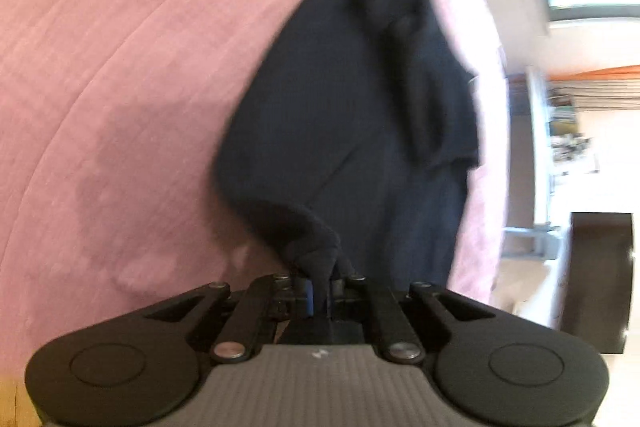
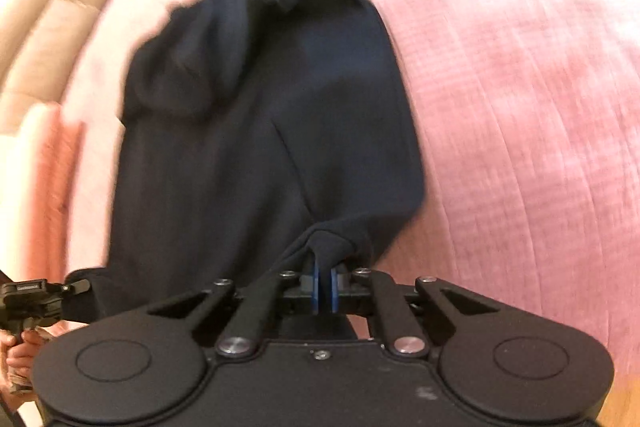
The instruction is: Fold large clothes
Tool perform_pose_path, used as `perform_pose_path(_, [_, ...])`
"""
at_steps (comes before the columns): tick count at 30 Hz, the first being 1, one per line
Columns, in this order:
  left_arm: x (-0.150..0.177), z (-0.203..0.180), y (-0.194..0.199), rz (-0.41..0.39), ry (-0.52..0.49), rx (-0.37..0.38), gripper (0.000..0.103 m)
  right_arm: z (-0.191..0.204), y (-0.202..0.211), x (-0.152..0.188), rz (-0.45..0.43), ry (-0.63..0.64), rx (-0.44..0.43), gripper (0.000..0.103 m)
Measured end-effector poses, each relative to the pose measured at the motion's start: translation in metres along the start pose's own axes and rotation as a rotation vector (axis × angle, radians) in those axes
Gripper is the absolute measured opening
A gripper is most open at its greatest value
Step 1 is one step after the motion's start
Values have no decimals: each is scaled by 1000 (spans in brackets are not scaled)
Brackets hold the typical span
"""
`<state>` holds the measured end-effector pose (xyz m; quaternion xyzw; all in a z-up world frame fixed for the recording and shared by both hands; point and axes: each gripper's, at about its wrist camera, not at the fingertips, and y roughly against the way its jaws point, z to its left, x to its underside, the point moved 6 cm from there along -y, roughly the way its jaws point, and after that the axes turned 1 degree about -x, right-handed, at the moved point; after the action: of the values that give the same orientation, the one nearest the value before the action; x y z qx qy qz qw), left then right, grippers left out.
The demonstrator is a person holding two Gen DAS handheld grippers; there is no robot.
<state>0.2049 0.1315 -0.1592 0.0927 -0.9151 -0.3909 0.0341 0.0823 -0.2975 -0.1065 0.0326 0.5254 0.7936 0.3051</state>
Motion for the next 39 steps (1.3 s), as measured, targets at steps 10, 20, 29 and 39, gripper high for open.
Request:
perform_pose_path(10, [-199, -99, -46, -250, -193, 108, 8, -8, -51, -200, -262, 39, -43, 7])
perform_pose_path(20, [-267, -109, -83, -347, -285, -43, 48, -20, -76, -248, -295, 196, 152, 75])
perform_pose_path(29, [-265, -125, -121, -217, -735, -294, 48, 16, -130, -225, -150, 660, 266, 76])
perform_pose_path(39, [-312, -140, -171, -74, -743, -51, 7, 11, -168, -285, -134, 564, 179, 3])
